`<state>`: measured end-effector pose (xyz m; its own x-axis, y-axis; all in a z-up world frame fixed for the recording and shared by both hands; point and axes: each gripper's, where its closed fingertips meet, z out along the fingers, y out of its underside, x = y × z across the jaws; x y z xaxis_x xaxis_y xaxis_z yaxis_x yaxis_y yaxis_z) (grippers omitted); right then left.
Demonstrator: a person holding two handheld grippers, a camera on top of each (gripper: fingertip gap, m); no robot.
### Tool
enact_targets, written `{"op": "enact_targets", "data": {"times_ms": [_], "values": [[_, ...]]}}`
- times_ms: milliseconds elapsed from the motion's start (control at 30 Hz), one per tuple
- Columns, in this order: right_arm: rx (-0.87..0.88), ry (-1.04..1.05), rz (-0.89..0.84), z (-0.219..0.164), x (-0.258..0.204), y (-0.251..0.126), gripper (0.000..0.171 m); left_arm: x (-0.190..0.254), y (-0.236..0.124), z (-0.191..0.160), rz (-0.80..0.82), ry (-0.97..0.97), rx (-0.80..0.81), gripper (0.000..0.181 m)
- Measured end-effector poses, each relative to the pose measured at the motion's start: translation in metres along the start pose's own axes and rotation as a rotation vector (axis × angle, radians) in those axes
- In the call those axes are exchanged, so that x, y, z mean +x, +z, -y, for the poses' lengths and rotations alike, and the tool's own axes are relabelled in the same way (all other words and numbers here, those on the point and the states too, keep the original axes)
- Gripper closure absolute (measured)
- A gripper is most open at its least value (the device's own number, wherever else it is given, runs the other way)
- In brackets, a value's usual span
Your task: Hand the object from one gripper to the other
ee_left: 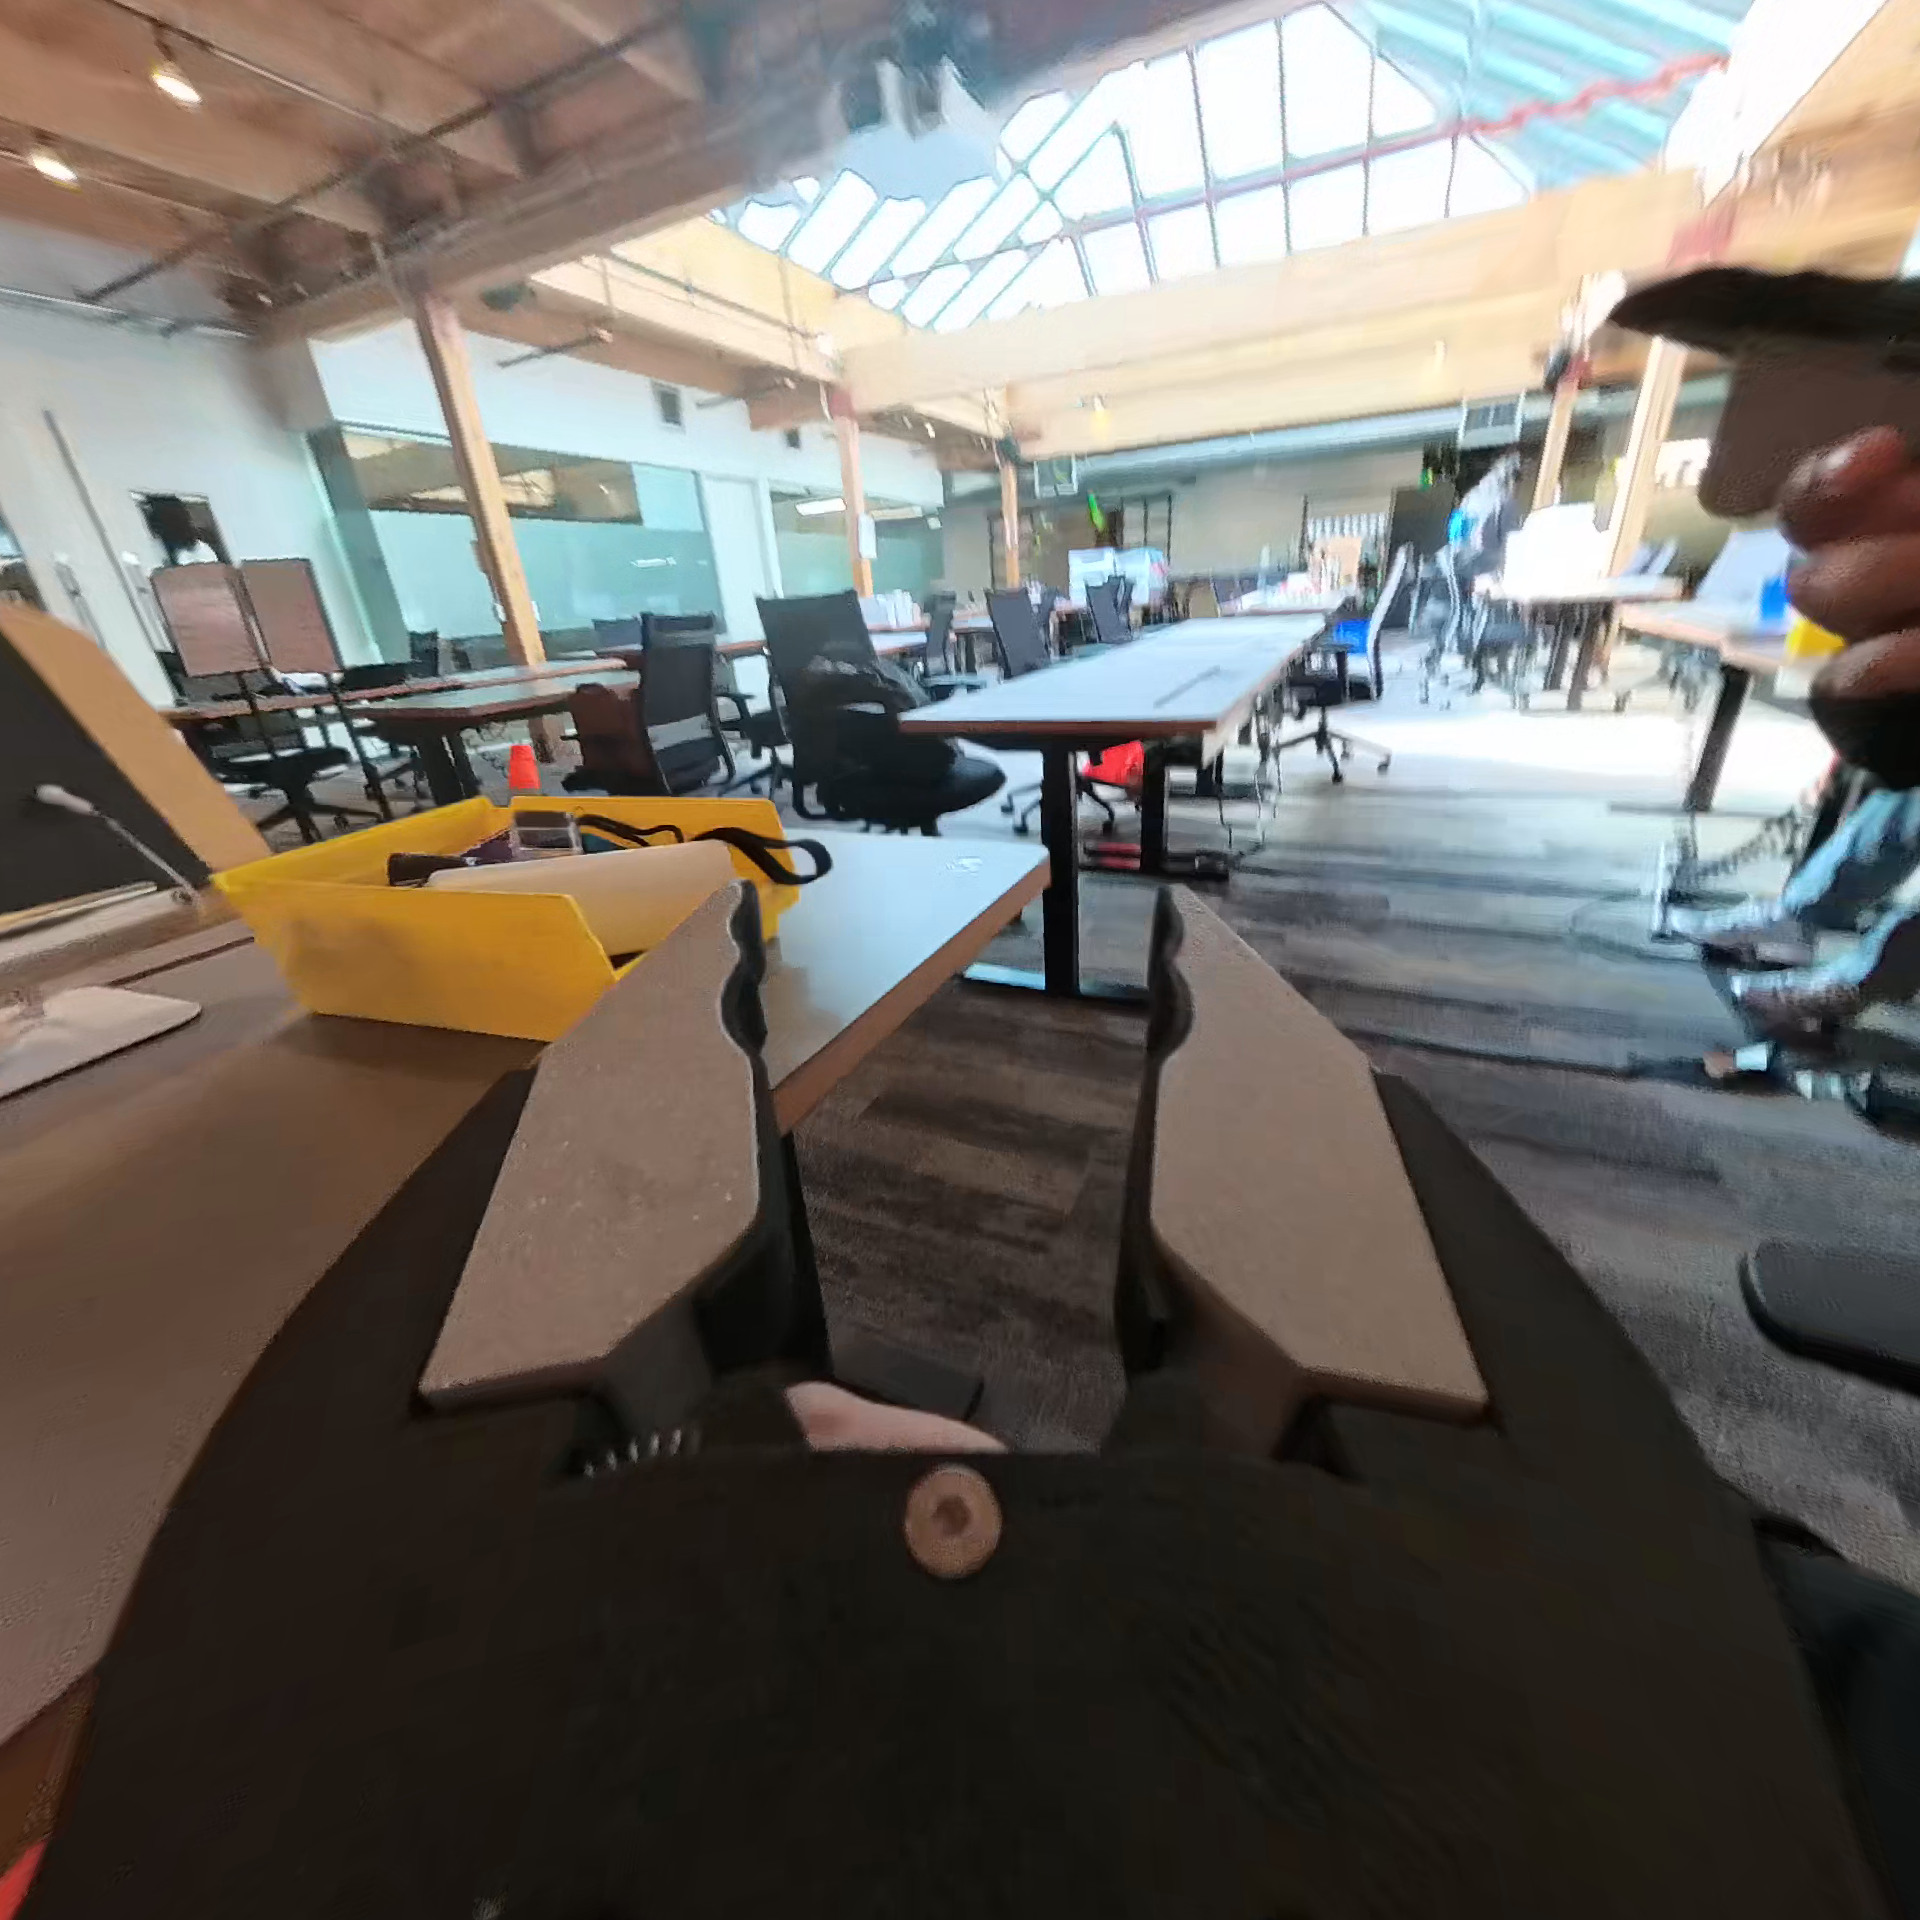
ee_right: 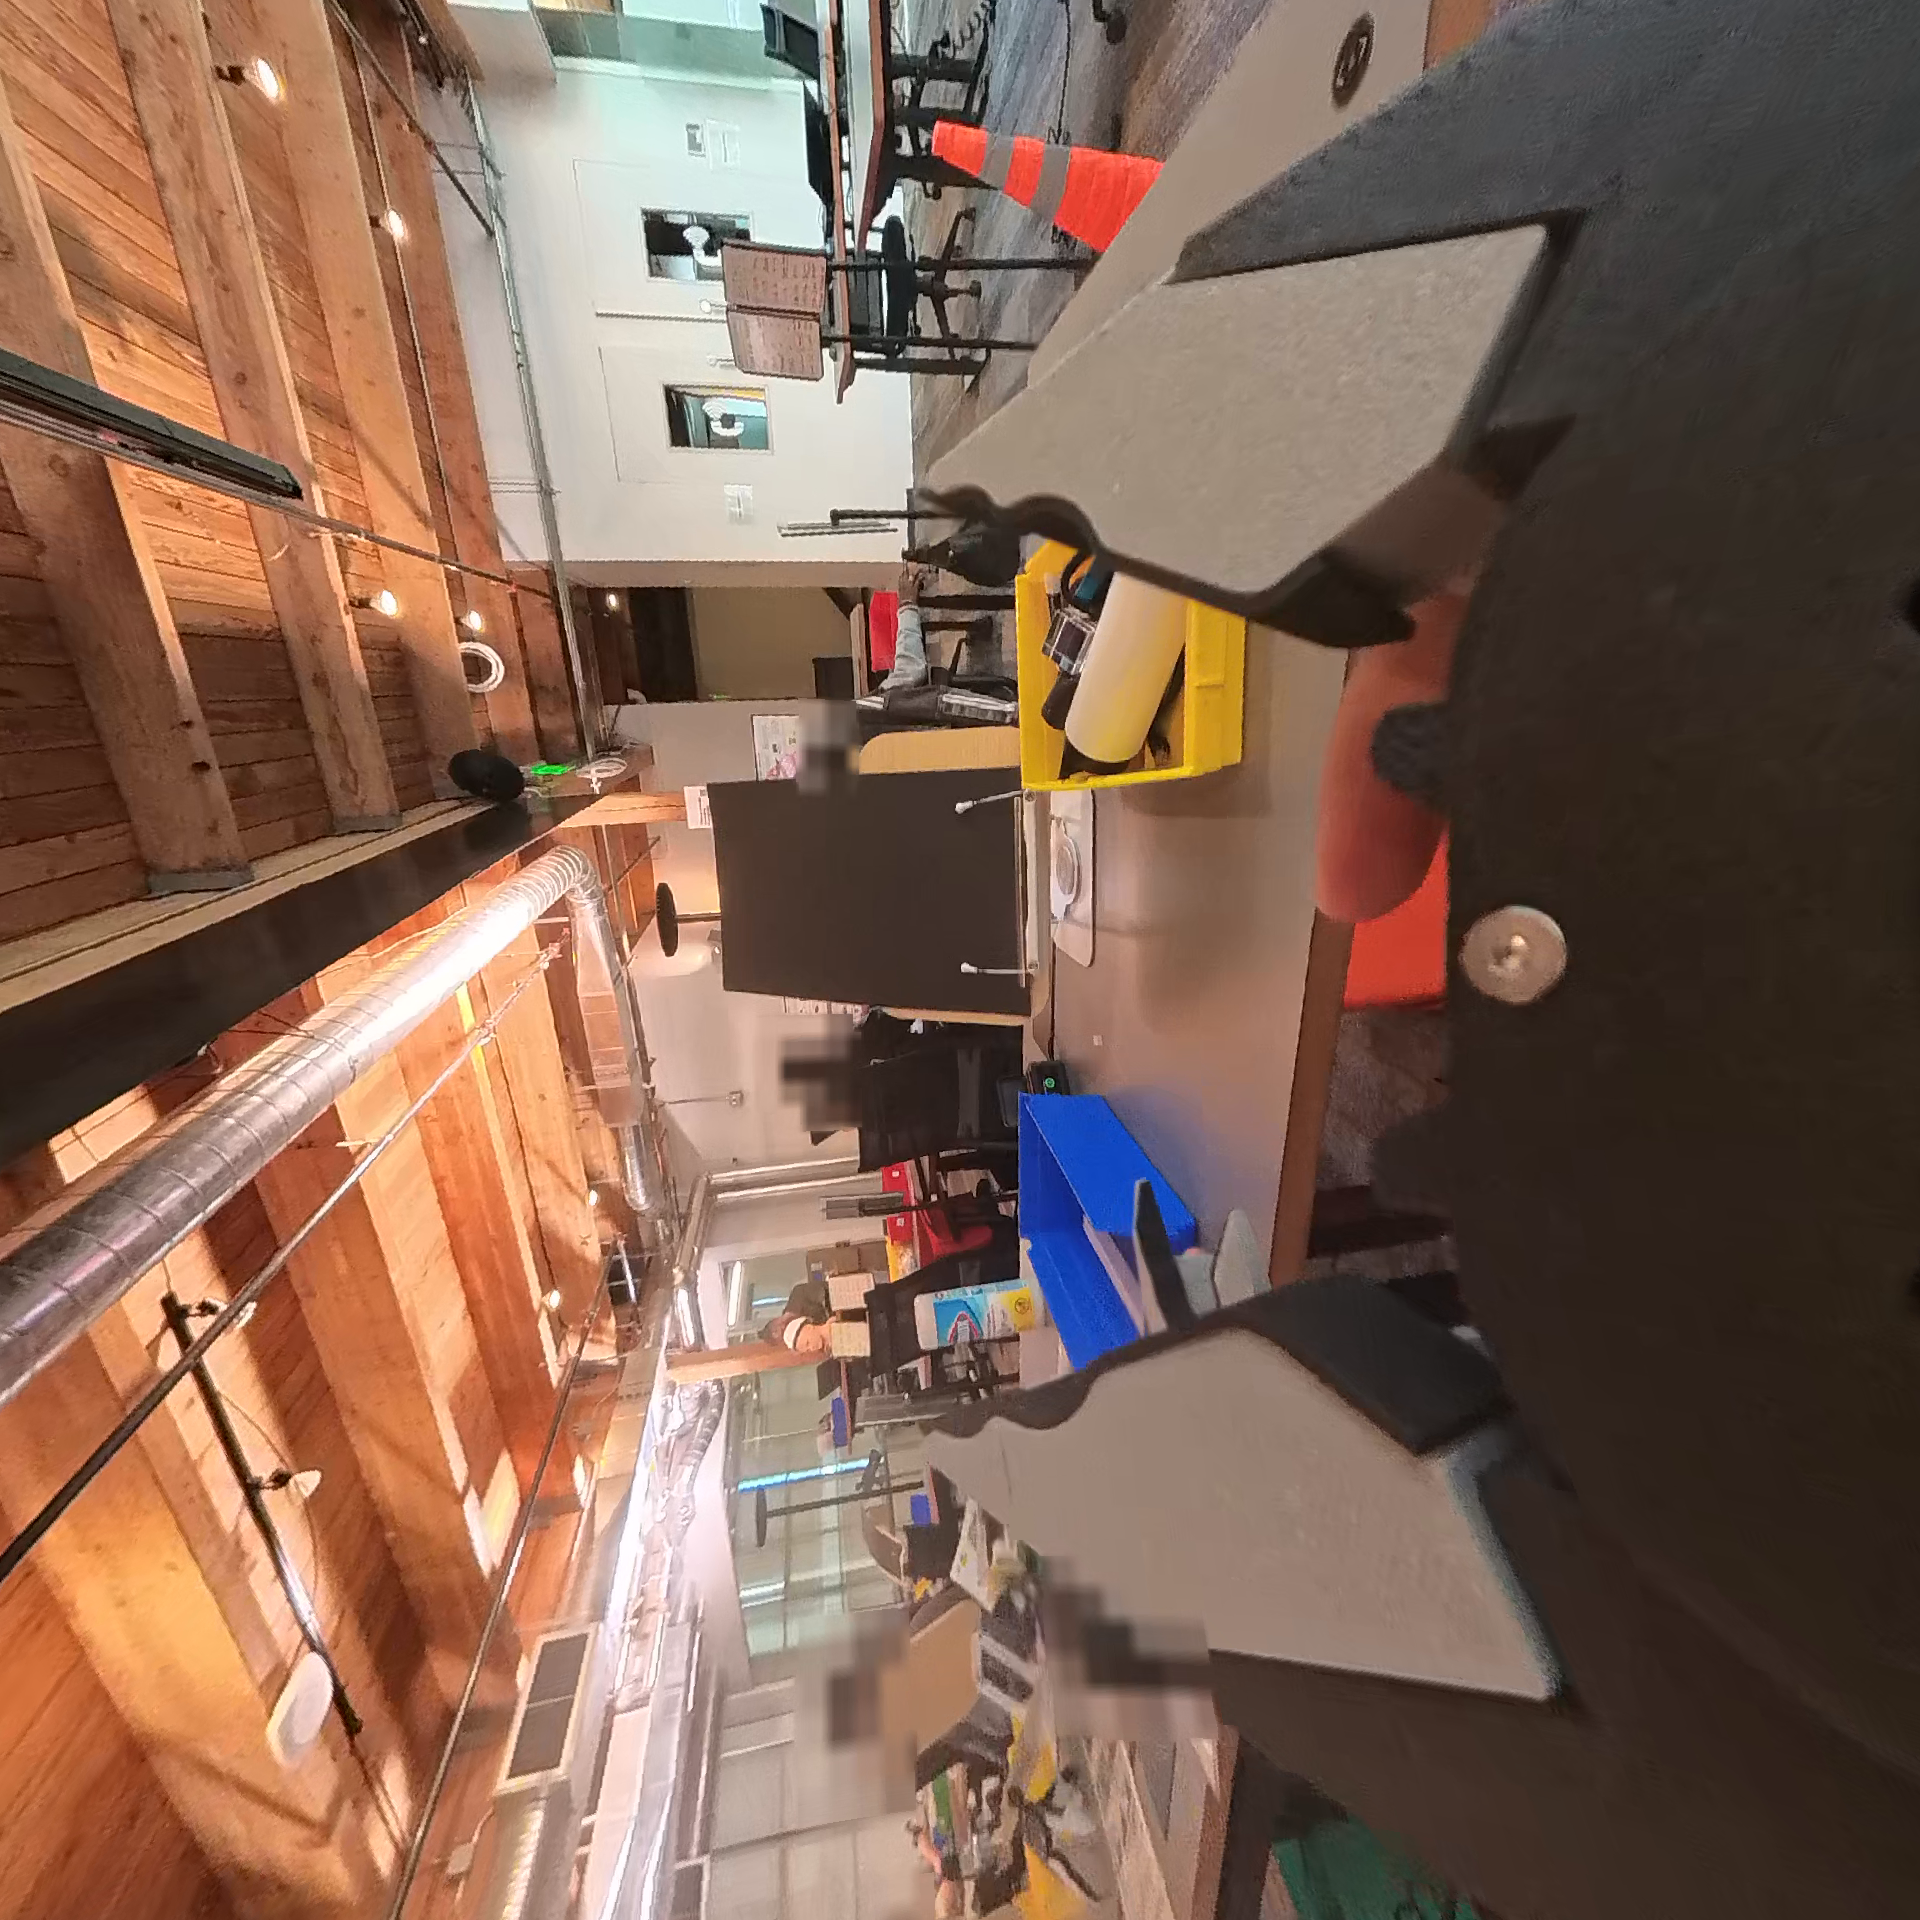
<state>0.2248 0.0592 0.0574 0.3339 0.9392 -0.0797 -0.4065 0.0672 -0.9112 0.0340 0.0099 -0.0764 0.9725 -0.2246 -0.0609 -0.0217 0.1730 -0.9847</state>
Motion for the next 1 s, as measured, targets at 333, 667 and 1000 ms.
{"op": "enact_targets", "data": {"times_ms": [333,667,1000], "values": [[-0.004,0.008,-0.069,-0.005,0.028,0.008,0.015,-0.019,-0.007,-0.004,0.076,0.024,0.007,0.095],[0.049,-0.01,-0.089,0.013,0.032,-0.006,0.019,-0.018,-0.013,0.007,0.113,0.028,0.031,0.095],[0.044,-0.009,-0.082,0.019,0.031,-0.01,0.018,-0.011,-0.012,0.011,0.071,-0.049,0.065,0.093]]}}
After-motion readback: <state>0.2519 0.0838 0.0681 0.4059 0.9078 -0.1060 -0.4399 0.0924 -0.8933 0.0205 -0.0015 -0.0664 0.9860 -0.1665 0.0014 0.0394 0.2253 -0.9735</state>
